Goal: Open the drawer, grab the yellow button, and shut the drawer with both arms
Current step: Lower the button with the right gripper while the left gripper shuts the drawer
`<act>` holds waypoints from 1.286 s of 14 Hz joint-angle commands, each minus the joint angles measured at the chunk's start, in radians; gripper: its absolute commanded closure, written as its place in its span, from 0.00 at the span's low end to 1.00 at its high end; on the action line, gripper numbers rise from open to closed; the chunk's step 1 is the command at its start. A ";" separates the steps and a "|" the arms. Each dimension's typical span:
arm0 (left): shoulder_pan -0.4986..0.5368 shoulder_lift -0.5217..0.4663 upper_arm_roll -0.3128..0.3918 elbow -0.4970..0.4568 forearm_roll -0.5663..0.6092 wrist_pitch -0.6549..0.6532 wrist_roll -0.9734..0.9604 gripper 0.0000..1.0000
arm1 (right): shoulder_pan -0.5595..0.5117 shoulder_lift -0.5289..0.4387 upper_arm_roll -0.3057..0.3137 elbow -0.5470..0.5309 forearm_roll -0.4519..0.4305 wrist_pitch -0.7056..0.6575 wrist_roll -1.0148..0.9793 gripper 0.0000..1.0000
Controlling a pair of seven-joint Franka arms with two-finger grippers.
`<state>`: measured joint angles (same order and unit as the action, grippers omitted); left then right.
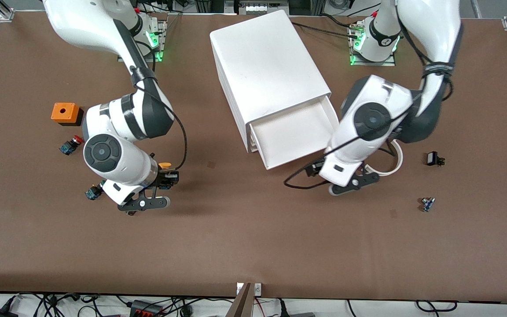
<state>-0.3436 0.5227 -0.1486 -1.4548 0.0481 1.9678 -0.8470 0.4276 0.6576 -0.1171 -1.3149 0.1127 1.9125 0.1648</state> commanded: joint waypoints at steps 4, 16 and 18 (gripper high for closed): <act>-0.037 -0.042 -0.011 -0.113 0.030 0.100 -0.113 0.00 | -0.033 -0.137 0.020 -0.395 0.021 0.288 -0.159 1.00; -0.021 -0.168 -0.169 -0.314 0.010 0.091 -0.119 0.00 | -0.072 -0.115 0.019 -0.581 0.016 0.540 -0.358 1.00; -0.020 -0.170 -0.195 -0.322 -0.003 0.088 -0.130 0.00 | -0.076 -0.101 0.020 -0.576 0.022 0.540 -0.352 0.65</act>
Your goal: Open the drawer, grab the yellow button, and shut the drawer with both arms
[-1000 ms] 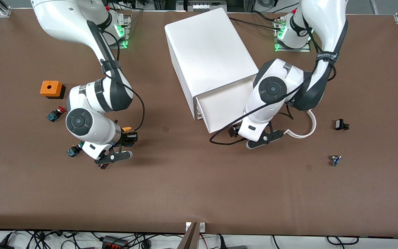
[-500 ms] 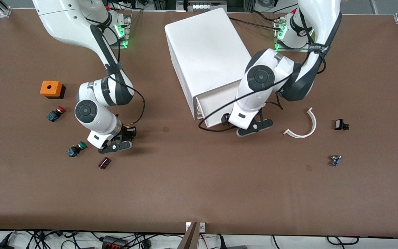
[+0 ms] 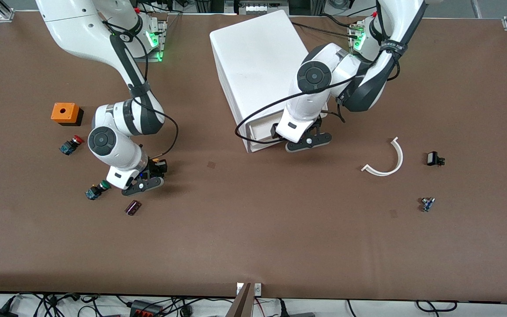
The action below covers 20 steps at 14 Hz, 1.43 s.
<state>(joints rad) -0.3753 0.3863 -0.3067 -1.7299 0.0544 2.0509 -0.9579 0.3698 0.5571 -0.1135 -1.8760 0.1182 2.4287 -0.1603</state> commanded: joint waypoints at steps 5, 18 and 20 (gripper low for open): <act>0.026 -0.040 -0.038 -0.053 -0.105 -0.018 -0.030 0.00 | -0.017 -0.020 0.012 0.038 0.021 -0.032 -0.002 0.00; 0.079 -0.041 -0.045 0.022 -0.055 -0.078 -0.012 0.00 | -0.028 -0.143 -0.060 0.515 0.023 -0.786 0.158 0.00; 0.155 -0.041 -0.052 0.076 -0.002 -0.124 0.017 0.00 | -0.032 -0.187 -0.067 0.515 0.018 -0.807 0.209 0.00</act>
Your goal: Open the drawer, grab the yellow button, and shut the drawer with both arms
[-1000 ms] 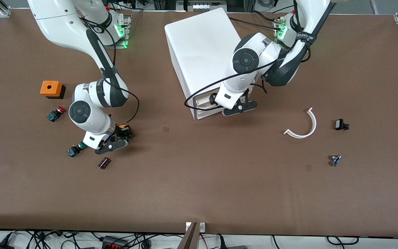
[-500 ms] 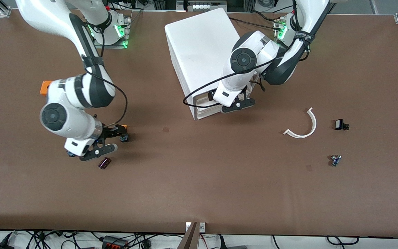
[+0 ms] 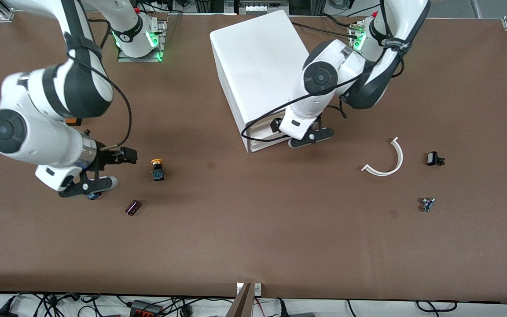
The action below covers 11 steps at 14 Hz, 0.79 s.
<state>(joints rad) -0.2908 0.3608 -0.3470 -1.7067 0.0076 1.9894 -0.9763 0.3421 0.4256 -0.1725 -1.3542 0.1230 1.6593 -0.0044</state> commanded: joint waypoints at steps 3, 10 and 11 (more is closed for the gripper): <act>0.156 -0.016 -0.004 0.119 0.048 -0.177 0.243 0.00 | -0.009 -0.091 -0.073 0.006 0.009 -0.076 0.052 0.00; 0.393 -0.126 -0.004 0.131 0.049 -0.303 0.682 0.00 | -0.153 -0.140 -0.108 0.076 0.072 -0.136 0.047 0.00; 0.416 -0.141 -0.004 0.134 0.048 -0.326 0.744 0.00 | -0.208 -0.155 -0.067 0.075 0.067 -0.136 0.044 0.00</act>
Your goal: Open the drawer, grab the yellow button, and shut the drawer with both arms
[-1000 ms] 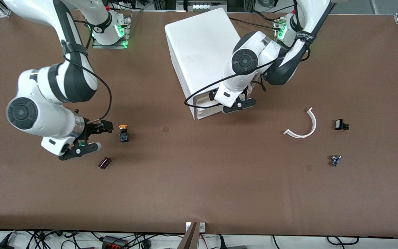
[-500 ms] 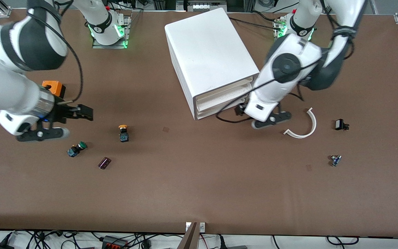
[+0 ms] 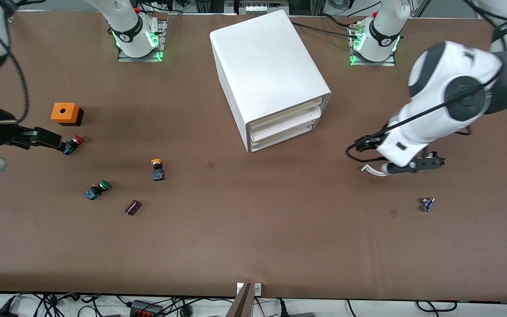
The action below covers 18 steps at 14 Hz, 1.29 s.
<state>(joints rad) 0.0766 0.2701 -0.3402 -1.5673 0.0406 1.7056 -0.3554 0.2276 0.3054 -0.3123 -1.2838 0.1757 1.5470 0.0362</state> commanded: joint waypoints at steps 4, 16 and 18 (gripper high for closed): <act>0.071 -0.170 0.085 -0.016 0.001 -0.133 0.323 0.00 | -0.229 -0.089 0.206 -0.026 -0.050 -0.018 -0.034 0.00; -0.038 -0.327 0.260 -0.128 -0.047 -0.084 0.484 0.00 | -0.277 -0.179 0.312 -0.173 -0.188 0.013 -0.027 0.00; -0.037 -0.327 0.260 -0.126 -0.047 -0.090 0.481 0.00 | -0.278 -0.264 0.312 -0.311 -0.188 0.091 -0.029 0.00</act>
<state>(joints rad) 0.0443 -0.0563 -0.0885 -1.7021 0.0014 1.6199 0.1031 -0.0289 0.1714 -0.0266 -1.4148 0.0009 1.5610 0.0053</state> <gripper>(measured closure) 0.000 0.000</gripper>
